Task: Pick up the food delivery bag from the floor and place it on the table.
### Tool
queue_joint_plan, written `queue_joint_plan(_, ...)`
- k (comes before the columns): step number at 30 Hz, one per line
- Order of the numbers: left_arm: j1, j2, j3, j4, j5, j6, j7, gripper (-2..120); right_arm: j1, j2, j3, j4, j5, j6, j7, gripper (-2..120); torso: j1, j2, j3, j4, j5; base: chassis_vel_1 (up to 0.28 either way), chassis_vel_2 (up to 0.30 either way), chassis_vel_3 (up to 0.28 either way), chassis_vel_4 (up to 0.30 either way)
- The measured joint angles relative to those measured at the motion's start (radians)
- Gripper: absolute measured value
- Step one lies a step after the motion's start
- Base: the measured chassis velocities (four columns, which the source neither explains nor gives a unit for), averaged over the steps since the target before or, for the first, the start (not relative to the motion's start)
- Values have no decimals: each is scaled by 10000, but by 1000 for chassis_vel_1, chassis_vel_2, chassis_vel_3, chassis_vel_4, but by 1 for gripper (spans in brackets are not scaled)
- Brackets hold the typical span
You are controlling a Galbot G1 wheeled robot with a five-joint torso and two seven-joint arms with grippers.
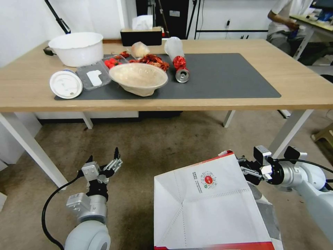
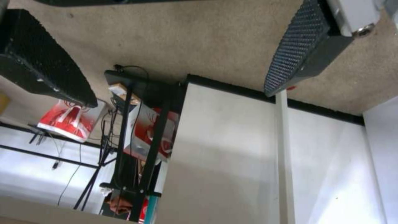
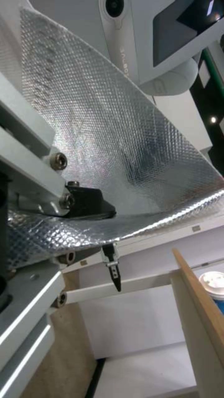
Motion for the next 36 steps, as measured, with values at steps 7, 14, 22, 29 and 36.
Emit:
queue_joint_plan(7, -26, -6, 4, 29, 0, 2, -1, 100, 41, -4, -34, -3, -23, 1, 9, 0, 84, 269, 181, 0, 0, 0, 0, 0, 0)
queue_joint_plan(14, -31, 38, -8, 42, 38, 2, 35, 100, 45, -1, -36, -11, -29, 6, 26, 0, 182, 546, 362, 0, 0, 0, 0, 0, 0)
queue_joint_plan(22, -58, 55, -24, 57, 8, 2, 40, 100, 78, 25, -66, -18, -43, 7, 37, 0, 284, 823, 538, 0, 0, 0, 0, 0, 0)
queue_joint_plan(29, -93, 58, -16, 109, 4, 2, 39, 100, 121, 32, -93, -29, -51, 7, 55, 0, 393, 1127, 734, -1, 0, 0, 0, 0, 0)
queue_joint_plan(36, -119, 75, -10, 114, 2, 3, 32, 100, 137, 13, -94, -53, -50, 6, 57, 0, 508, 1456, 948, -1, 0, 0, 0, 0, 0)
